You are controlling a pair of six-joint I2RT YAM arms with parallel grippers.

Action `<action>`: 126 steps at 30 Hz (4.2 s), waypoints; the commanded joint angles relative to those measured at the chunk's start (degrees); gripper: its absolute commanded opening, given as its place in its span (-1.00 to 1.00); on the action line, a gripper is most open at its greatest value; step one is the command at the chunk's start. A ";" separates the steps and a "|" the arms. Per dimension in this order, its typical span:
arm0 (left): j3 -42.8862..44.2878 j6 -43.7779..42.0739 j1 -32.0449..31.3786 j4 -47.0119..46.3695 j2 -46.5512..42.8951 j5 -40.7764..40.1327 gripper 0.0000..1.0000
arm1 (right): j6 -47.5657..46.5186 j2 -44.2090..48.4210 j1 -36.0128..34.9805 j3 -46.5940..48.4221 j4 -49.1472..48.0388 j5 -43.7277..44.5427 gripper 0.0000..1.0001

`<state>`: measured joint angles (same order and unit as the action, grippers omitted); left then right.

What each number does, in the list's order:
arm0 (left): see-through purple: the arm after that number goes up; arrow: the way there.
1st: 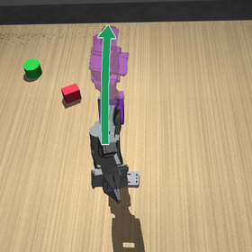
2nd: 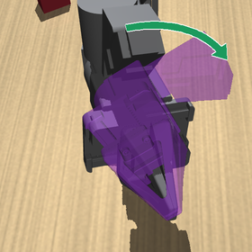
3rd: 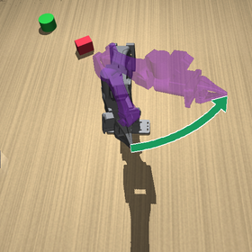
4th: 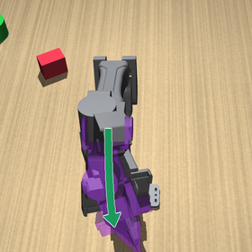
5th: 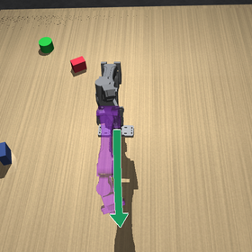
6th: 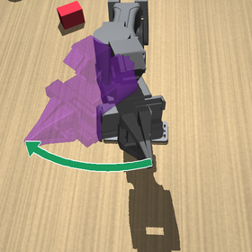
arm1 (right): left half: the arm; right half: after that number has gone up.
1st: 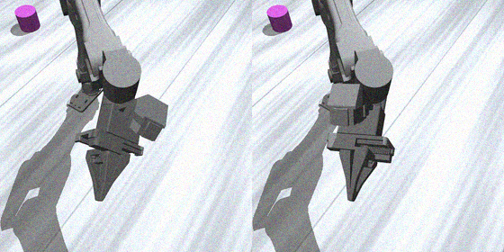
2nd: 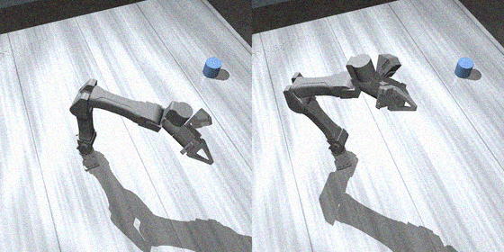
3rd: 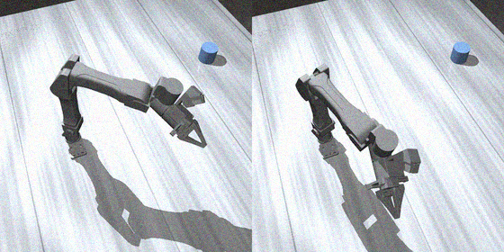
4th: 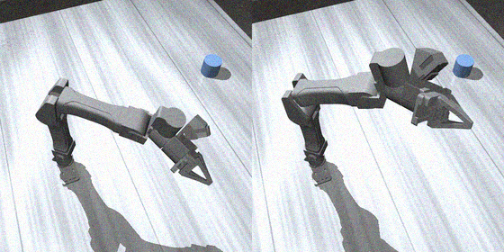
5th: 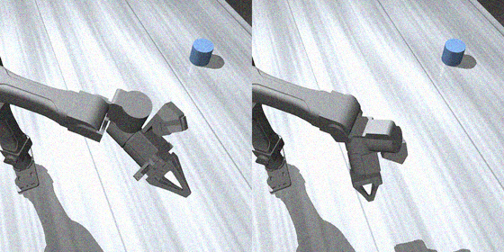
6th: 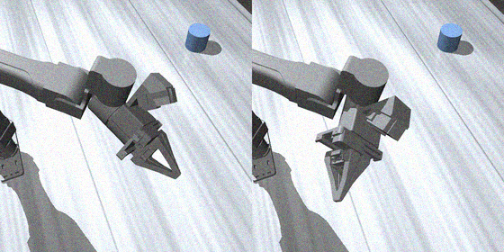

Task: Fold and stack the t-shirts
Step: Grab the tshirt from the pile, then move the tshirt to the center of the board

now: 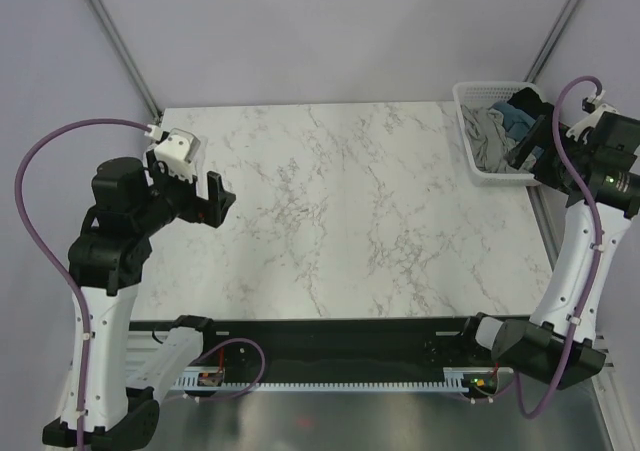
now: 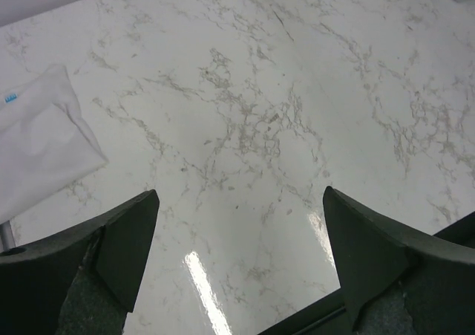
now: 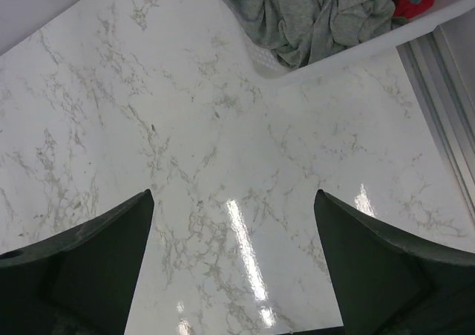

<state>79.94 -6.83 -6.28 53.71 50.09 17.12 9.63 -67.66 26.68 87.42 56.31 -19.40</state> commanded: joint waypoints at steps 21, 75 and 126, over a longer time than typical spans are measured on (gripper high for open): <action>-1.81 1.82 0.22 0.60 19.50 2.12 0.99 | -8.72 -46.39 0.66 39.22 -12.11 11.86 0.83; 11.82 0.94 0.22 -11.88 32.37 2.82 0.74 | -16.31 -17.25 -20.33 23.84 -26.97 -1.16 -1.00; -13.23 5.78 11.38 -14.16 14.77 8.71 0.69 | -19.47 -26.63 -37.05 0.57 -20.36 5.15 0.59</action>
<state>67.35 -2.72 4.80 41.36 63.64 24.40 -3.40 -92.82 -10.37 90.06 37.15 -23.27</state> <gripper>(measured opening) 0.849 0.797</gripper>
